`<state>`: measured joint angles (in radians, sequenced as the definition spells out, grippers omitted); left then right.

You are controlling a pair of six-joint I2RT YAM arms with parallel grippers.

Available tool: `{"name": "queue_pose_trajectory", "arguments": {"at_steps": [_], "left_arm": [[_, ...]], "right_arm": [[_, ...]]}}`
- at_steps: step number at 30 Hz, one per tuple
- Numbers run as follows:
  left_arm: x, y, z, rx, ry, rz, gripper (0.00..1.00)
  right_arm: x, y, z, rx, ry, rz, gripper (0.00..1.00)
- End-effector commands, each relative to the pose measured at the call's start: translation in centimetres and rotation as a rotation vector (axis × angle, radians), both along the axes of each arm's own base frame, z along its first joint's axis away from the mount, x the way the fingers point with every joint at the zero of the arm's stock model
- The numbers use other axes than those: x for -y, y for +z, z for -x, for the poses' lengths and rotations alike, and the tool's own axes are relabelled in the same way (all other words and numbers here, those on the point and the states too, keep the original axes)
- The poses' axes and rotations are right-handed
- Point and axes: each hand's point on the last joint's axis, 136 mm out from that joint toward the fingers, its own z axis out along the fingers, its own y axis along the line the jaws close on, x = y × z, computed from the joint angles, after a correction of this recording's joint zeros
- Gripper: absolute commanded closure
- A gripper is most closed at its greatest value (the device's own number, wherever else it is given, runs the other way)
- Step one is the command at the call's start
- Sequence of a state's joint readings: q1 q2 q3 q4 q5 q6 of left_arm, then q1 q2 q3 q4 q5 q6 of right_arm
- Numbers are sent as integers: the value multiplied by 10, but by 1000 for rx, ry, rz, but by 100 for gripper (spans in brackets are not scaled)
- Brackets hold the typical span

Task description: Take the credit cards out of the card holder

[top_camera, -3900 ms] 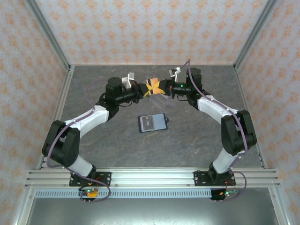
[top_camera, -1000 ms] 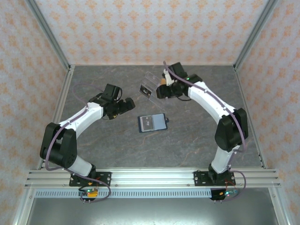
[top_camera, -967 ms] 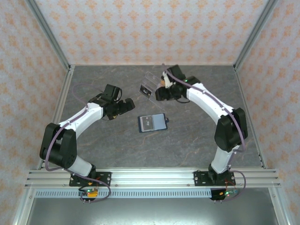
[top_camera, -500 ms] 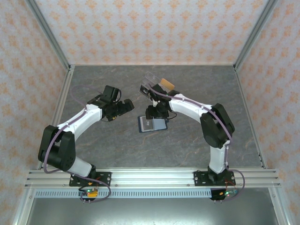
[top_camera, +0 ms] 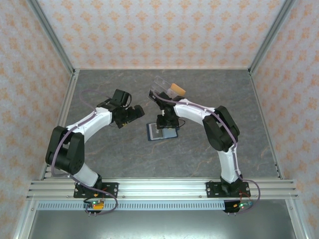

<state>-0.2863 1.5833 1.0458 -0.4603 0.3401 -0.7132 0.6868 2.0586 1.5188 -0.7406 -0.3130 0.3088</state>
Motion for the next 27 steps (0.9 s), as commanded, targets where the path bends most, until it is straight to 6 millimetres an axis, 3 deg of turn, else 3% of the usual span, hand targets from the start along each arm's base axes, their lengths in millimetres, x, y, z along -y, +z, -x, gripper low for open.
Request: {"name": "queue_pose_trajectory", "arguments": {"at_steps": [1, 9, 21, 27], "left_arm": [[14, 5, -7, 4, -33, 21, 6], [33, -4, -4, -36, -87, 36, 16], [72, -21, 6, -85, -146, 168, 47], [87, -30, 10, -112, -182, 201, 56]], "right_arm": [[8, -6, -2, 13, 13, 66, 53], [15, -19, 2, -3, 24, 109, 57], [22, -34, 6, -20, 19, 142, 60], [22, -38, 7, -26, 19, 138, 62]]}}
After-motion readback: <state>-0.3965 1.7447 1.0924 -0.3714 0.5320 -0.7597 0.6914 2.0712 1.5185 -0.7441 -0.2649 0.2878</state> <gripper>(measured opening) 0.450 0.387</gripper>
